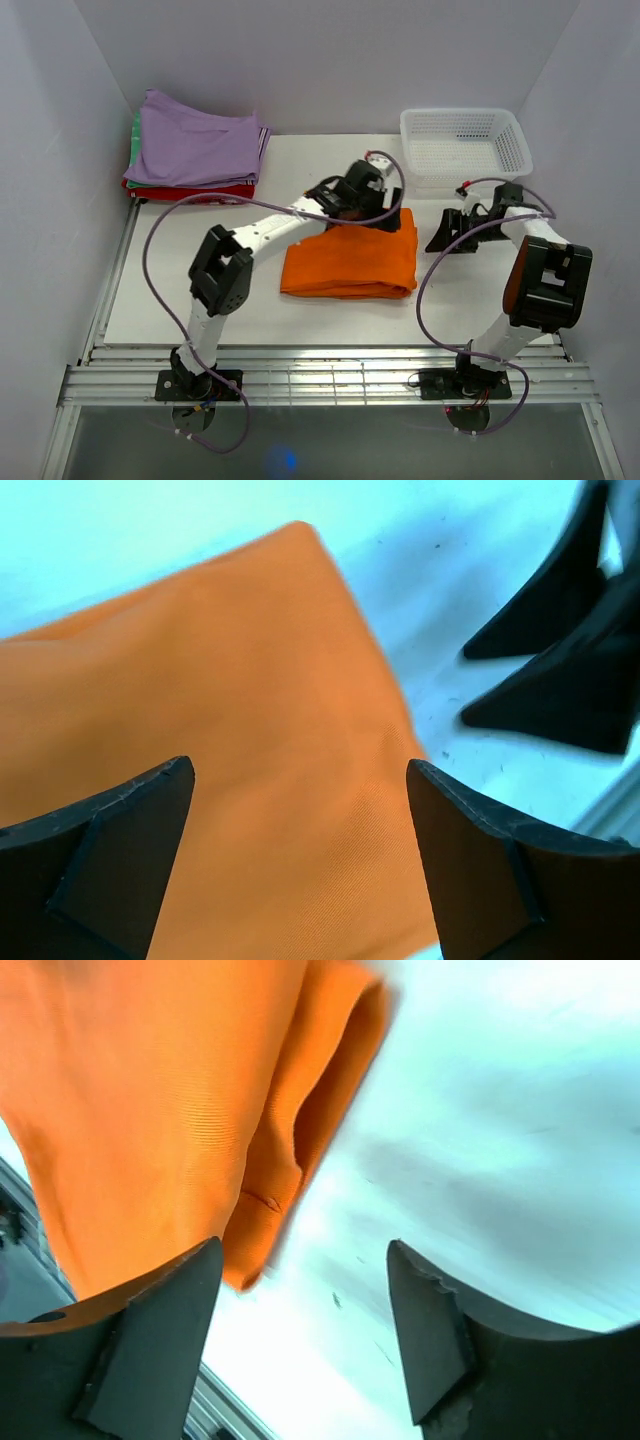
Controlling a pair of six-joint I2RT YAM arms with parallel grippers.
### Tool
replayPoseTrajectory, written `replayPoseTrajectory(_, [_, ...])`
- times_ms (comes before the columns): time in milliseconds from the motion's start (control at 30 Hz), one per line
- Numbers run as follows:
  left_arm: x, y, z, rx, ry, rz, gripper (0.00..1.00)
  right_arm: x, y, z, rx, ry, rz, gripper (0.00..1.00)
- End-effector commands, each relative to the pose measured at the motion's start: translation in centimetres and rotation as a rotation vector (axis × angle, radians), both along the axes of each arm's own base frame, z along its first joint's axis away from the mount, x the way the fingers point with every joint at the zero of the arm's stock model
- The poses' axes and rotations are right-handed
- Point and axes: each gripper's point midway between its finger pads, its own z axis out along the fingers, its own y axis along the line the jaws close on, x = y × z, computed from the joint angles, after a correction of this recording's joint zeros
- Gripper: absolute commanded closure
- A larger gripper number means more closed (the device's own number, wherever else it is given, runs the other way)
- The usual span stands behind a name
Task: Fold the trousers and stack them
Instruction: Fold the trousers
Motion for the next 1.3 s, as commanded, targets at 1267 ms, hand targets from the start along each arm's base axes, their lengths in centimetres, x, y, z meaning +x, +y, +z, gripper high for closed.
replayPoseTrajectory(1267, [-2.7,18.8,8.2,-0.613,0.112,-0.404,0.27,1.1,10.9,8.8,0.203,-0.046,0.519,0.25])
